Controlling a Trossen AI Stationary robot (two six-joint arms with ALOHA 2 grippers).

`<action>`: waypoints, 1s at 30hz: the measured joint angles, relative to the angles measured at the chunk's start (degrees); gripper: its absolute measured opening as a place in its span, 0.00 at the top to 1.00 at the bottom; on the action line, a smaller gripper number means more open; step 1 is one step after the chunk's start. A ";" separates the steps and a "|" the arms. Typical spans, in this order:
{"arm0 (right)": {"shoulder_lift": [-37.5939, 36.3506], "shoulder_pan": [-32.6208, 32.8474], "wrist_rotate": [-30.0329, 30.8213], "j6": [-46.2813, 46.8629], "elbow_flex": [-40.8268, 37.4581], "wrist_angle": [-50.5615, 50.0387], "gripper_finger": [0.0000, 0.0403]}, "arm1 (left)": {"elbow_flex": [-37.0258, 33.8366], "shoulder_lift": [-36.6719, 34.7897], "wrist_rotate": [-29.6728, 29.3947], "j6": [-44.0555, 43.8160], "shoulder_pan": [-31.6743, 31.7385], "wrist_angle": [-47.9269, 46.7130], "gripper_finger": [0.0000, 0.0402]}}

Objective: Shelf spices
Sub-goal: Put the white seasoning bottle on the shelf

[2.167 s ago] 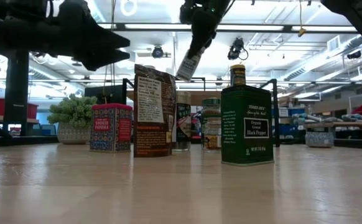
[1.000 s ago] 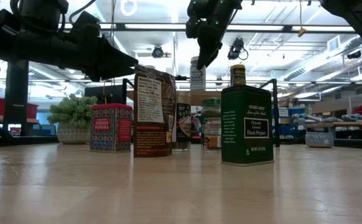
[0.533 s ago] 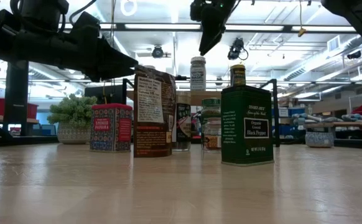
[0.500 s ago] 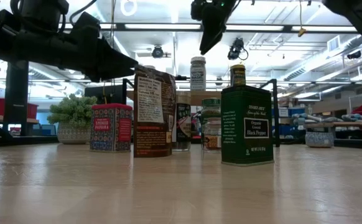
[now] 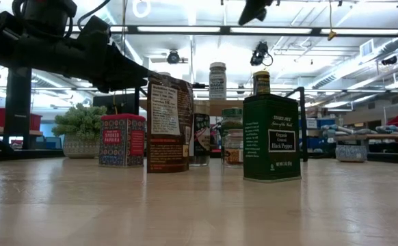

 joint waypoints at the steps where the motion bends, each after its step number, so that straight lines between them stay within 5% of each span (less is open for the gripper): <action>1: -1.85 0.14 0.08 0.47 -2.76 1.14 0.97 | 0.00 0.00 0.00 0.00 -0.01 0.03 0.11; 10: -27.51 1.05 6.37 10.44 -47.40 30.23 0.99 | 0.00 0.00 0.02 -2.48 -0.02 -0.37 0.11; 16: -38.54 4.64 15.44 17.09 -76.47 64.53 1.00 | 0.00 0.00 0.01 -1.33 -0.02 -1.45 0.11; 23: -31.20 8.05 21.84 16.48 -94.30 102.66 1.00 | 0.00 0.00 0.00 -1.26 -0.02 -1.41 0.11; 30: -17.04 8.41 27.55 14.14 -92.29 115.07 1.00 | 0.00 0.00 0.00 -1.26 -0.02 -1.41 0.11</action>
